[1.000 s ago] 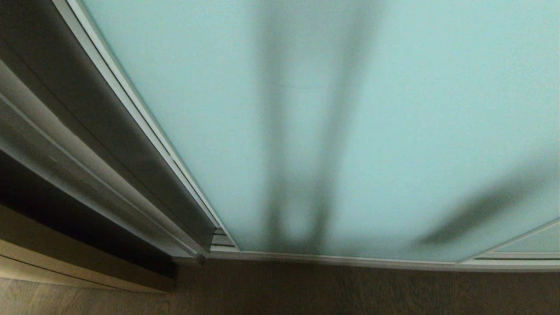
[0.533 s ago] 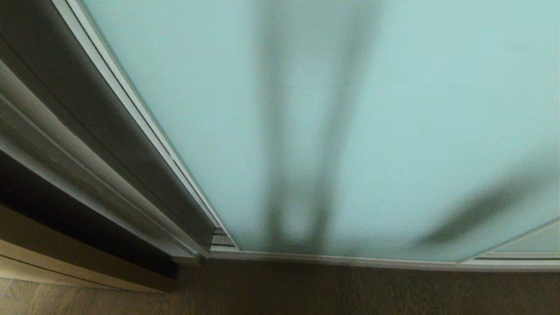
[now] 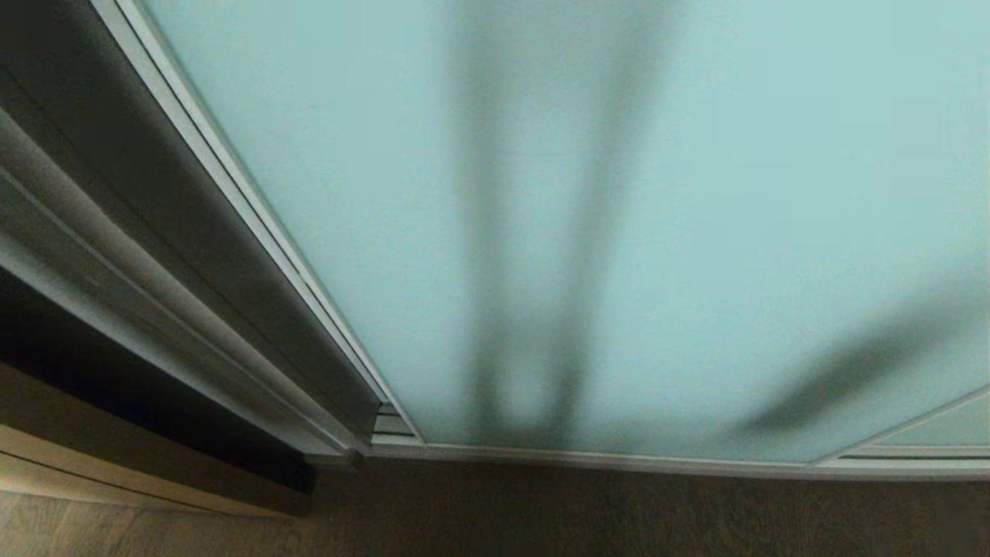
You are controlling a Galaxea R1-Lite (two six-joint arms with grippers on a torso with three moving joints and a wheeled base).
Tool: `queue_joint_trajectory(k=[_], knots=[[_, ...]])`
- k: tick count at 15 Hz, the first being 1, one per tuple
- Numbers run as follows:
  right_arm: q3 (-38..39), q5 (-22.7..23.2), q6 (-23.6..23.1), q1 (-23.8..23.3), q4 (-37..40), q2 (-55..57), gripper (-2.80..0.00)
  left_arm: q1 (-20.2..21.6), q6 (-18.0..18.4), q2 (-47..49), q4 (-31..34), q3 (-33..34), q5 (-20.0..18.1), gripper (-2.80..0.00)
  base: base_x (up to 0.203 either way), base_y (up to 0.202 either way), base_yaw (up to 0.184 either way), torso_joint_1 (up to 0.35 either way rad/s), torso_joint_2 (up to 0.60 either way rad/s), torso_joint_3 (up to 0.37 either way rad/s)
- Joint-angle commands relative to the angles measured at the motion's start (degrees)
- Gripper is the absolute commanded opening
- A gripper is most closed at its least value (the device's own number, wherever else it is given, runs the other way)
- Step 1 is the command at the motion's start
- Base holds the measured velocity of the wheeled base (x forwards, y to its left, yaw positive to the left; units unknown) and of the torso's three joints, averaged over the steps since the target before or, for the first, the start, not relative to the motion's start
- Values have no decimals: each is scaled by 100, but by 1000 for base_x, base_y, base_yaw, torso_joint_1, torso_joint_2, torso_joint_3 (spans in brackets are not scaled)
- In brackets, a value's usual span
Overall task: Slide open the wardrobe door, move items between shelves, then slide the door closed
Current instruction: Close the door
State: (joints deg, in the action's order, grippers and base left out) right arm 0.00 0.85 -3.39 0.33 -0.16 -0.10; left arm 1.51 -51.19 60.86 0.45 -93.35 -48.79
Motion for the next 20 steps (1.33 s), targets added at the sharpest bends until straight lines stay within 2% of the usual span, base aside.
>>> queue_joint_trajectory(k=[1,2,4,7,8,11,13,17,20], knots=[[0,3,-4,2,-2,-8,-280,38,932,-120,-12,425,-27,-280,0,0,0,0,0,0],[0,3,-4,2,-2,-8,-280,34,1209,-230,-18,497,-62,-280,0,0,0,0,0,0],[0,3,-4,2,-2,-8,-280,40,1348,-150,-36,433,-78,-280,0,0,0,0,0,0],[0,3,-4,2,-2,-8,-280,42,2009,18,14,531,-5,-280,0,0,0,0,0,0],[0,3,-4,2,-2,-8,-280,42,2210,55,12,537,116,-280,0,0,0,0,0,0],[0,3,-4,2,-2,-8,-280,35,3196,249,0,506,813,-280,0,0,0,0,0,0],[0,3,-4,2,-2,-8,-280,33,3352,313,-36,466,897,-280,0,0,0,0,0,0],[0,3,-4,2,-2,-8,-280,-43,3352,342,-70,461,836,-280,0,0,0,0,0,0],[0,3,-3,2,-2,-8,-280,-89,3342,304,-440,476,802,-280,0,0,0,0,0,0]])
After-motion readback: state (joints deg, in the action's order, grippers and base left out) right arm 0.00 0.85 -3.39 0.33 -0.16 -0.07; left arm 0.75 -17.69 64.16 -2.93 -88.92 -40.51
